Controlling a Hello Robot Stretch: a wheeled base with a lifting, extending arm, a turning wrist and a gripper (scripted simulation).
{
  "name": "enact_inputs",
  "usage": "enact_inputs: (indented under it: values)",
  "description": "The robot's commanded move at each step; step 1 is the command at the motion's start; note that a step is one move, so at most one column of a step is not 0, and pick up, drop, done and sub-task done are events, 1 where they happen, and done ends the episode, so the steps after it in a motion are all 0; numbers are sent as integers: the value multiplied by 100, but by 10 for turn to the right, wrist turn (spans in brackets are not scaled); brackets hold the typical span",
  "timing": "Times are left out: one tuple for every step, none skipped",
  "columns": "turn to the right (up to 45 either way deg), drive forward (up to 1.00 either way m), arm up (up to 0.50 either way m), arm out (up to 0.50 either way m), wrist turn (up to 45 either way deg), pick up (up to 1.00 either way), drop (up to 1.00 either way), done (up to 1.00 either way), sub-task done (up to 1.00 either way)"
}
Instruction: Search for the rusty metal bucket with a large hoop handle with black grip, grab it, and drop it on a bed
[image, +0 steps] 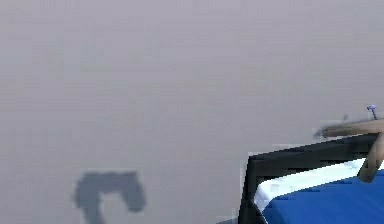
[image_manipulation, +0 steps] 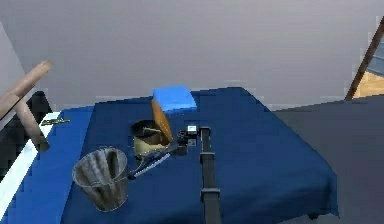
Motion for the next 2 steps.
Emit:
enact_inputs:
  values:
    - [0, 0, 0, 0, 0, 0, 100, 0, 0]
    - [0, 0, 10, 0, 0, 0, 0, 0, 0]
